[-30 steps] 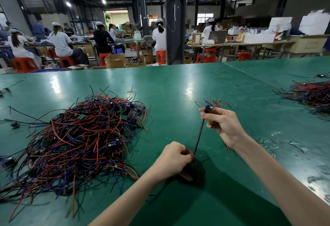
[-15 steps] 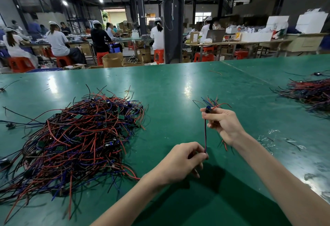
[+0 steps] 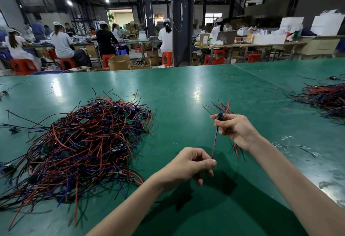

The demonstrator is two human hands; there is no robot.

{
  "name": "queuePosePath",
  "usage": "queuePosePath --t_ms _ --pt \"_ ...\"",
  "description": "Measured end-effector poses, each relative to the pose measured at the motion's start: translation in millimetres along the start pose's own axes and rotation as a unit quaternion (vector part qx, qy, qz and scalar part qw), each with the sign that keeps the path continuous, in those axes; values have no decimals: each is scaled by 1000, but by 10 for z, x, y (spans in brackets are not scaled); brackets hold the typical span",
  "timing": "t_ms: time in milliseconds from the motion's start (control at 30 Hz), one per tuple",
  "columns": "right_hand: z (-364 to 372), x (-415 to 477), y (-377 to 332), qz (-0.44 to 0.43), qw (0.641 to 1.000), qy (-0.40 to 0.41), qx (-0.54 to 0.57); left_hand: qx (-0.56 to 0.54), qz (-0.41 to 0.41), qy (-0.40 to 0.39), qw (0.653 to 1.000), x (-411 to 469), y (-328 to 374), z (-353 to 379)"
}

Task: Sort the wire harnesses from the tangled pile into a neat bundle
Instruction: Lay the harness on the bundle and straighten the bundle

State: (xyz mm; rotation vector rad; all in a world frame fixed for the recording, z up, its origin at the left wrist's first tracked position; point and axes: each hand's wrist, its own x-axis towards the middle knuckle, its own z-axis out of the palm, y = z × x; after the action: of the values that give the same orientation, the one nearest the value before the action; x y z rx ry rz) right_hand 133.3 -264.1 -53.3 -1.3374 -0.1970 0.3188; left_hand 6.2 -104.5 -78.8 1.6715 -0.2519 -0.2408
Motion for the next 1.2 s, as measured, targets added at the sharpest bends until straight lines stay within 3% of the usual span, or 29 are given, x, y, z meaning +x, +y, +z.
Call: queuePosePath --t_ms 267,767,1033,1200 --pt "-48 4 6 17 1000 -9 -14 -50 -45 -3 998 -11 -23 -44" --pt "-36 -31 -7 19 999 -2 -41 -48 -45 -33 997 -19 -19 -27" --pt "-71 -33 -43 23 994 -104 -13 -57 -64 -29 996 -6 -80 -19" --pt "-58 -18 -92 10 995 -95 28 -73 -73 -28 994 4 -114 6"
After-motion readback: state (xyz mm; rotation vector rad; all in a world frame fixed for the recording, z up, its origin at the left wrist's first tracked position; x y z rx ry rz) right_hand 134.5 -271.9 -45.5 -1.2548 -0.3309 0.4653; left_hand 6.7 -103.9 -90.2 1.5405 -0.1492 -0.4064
